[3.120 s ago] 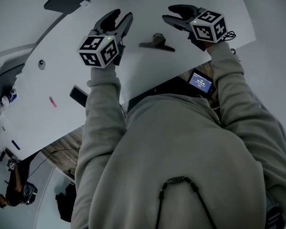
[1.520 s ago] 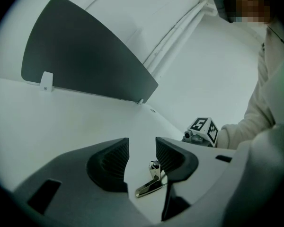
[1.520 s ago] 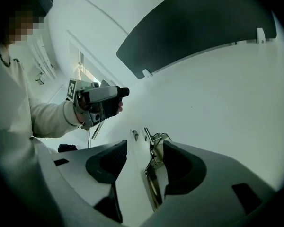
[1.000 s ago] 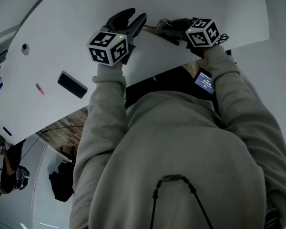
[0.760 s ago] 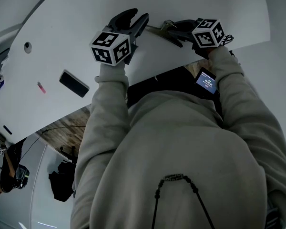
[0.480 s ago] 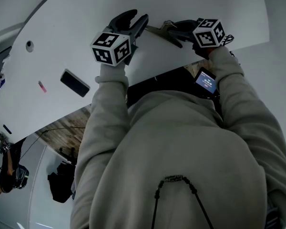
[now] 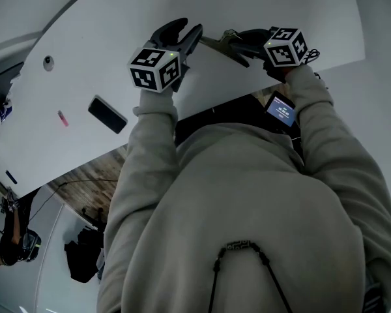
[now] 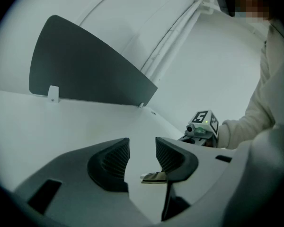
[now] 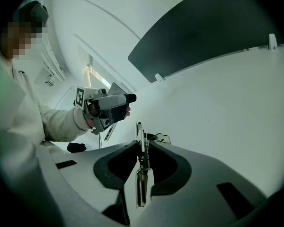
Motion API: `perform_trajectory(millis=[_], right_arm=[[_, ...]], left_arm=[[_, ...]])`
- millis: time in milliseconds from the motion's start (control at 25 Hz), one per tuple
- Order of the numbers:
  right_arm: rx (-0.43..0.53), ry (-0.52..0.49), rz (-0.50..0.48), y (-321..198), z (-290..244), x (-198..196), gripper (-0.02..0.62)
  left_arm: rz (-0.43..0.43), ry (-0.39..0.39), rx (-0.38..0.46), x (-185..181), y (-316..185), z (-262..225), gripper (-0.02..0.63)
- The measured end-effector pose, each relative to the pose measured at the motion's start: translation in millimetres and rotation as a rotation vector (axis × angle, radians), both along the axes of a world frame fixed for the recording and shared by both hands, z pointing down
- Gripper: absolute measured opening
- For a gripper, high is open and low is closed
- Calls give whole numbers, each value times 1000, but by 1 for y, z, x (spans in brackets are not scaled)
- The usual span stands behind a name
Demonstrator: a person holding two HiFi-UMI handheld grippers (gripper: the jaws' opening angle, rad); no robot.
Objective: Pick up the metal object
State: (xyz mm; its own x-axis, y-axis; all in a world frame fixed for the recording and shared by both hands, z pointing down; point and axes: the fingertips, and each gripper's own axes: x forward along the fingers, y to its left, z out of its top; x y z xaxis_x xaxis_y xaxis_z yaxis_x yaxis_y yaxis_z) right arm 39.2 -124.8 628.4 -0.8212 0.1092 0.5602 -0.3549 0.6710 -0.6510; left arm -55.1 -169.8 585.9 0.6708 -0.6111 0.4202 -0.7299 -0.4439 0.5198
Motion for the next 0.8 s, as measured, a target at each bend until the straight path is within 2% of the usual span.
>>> perform_trajectory(millis=[120,440,600,800], right_arm=[[22,-9,14,-5,-13,-3,94],[122,-48,75,-26,-64,-13,94],[203,-71,74,-49,-109,-22,92],[294,-114,97,-79,-156,-14,92]], left_arm=[[-29,9,8,-12,-3,-10,172],[-19,-24,59,-22,-4,-48,172],[-16,-39,119,-27,-16,-87,172],[-34,-86,217,-38,-36,-139,172]])
